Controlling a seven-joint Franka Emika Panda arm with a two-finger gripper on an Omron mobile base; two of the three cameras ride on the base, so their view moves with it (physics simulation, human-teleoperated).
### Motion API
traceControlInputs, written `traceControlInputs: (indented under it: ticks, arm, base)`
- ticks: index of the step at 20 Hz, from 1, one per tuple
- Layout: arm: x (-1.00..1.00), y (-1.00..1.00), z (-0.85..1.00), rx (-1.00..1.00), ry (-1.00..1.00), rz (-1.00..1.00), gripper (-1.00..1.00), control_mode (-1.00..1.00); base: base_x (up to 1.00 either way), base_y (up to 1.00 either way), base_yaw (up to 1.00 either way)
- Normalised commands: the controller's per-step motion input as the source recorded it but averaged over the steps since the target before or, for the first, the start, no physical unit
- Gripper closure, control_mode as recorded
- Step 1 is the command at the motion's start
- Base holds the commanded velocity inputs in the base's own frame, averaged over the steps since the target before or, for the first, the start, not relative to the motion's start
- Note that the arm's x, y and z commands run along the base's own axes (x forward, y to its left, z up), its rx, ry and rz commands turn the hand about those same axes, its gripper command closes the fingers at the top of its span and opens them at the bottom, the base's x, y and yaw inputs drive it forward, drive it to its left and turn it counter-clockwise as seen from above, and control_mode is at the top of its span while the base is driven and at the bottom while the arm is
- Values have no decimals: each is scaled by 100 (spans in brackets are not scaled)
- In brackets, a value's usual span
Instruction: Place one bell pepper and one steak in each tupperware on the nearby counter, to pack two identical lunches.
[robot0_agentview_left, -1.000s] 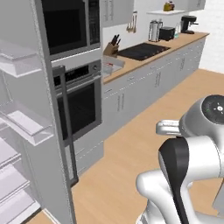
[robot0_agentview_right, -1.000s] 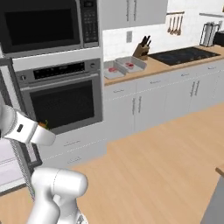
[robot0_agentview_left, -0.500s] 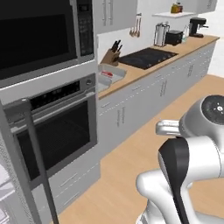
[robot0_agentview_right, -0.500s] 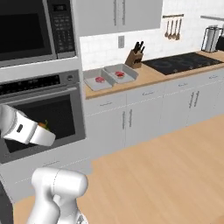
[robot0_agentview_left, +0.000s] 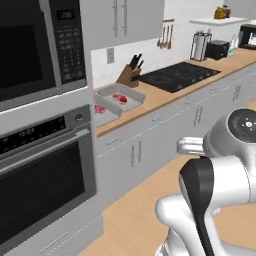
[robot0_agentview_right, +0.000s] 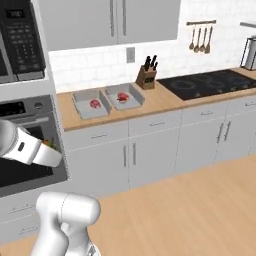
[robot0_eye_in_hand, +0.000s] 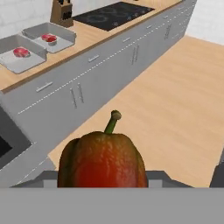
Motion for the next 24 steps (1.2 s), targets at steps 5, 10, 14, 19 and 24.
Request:
traceControlInputs:
  ticks: [5,10,14,19,24]
  arm:
    - [0,0,0,0,0,0,100,100]
    - [0,0,0,0,0,0,100,100]
    - [0,0,0,0,0,0,100,100]
    - [0,0,0,0,0,0,100,100]
    - [0,0,0,0,0,0,100,100]
  base:
    - [100,-54,34]
    - [100,-38,45]
    - [100,-26,49]
    - [100,-28,49]
    - [99,-33,44]
